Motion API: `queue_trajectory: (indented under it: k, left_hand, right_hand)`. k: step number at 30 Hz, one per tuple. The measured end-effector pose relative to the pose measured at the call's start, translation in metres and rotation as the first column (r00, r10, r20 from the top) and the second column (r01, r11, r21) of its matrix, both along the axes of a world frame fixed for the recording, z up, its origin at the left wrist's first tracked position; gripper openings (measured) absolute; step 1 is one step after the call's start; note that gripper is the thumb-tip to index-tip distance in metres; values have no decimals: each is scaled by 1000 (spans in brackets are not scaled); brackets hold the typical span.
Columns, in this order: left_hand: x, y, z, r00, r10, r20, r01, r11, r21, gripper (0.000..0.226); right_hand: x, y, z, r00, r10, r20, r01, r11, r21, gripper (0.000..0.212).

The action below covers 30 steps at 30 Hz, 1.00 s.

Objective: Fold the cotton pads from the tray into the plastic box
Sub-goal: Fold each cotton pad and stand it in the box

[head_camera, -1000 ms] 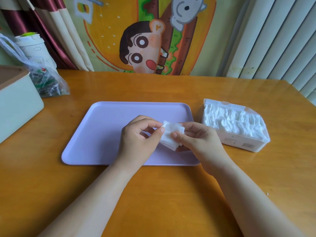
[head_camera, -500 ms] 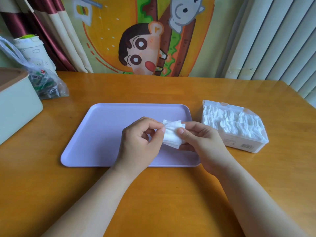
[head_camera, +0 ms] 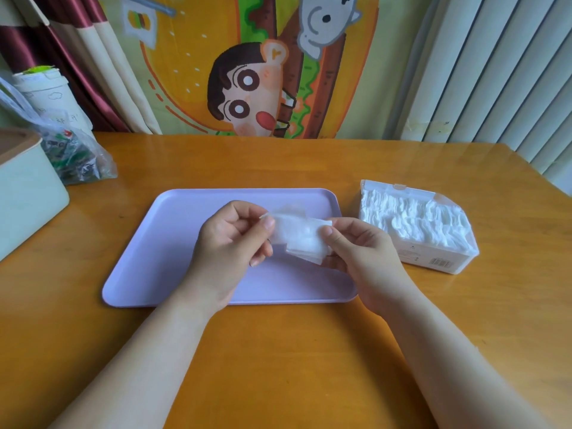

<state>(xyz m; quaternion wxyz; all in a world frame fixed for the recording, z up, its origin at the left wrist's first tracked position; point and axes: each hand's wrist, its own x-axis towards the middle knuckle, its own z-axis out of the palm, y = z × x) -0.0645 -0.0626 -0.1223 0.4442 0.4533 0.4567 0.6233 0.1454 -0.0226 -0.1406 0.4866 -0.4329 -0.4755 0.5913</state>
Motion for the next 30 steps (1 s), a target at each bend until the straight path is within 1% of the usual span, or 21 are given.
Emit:
queue_trajectory:
  k: [1, 3, 6, 8, 14, 21, 26, 30]
  left_hand:
    - [1, -1, 0, 998, -49, -29, 49, 999, -18, 10]
    - [6, -2, -4, 988, -101, -119, 95, 994, -58, 7]
    - [11, -2, -10, 973, -104, -207, 89, 993, -79, 5]
    - [10, -1, -12, 968, -86, -236, 69, 994, -81, 5]
    - [9, 1, -14, 964, -22, -265, -4, 995, -98, 6]
    - [10, 1, -13, 957, -6, -289, -29, 993, -119, 5]
    - [12, 0, -13, 953, 3, -304, -45, 990, -132, 5]
    - [14, 0, -11, 953, 5, -304, -49, 989, -139, 3]
  right_hand:
    - [-1, -1, 0, 1000, 8, 25, -9, 1000, 17, 15]
    - [-1, -3, 0, 998, 35, 56, -38, 998, 42, 15]
    - [-1, -5, 3, 995, 71, 64, -75, 996, 54, 17]
    - [0, -6, 4, 994, 91, 54, -94, 994, 58, 19]
    - [0, -4, 2, 991, 116, 72, -121, 990, 77, 16]
    - [1, -4, 2, 988, 121, 98, -129, 988, 90, 18]
    - [1, -5, 6, 986, 160, 35, -162, 986, 41, 35]
    - [1, -7, 7, 987, 153, 49, -155, 987, 49, 35]
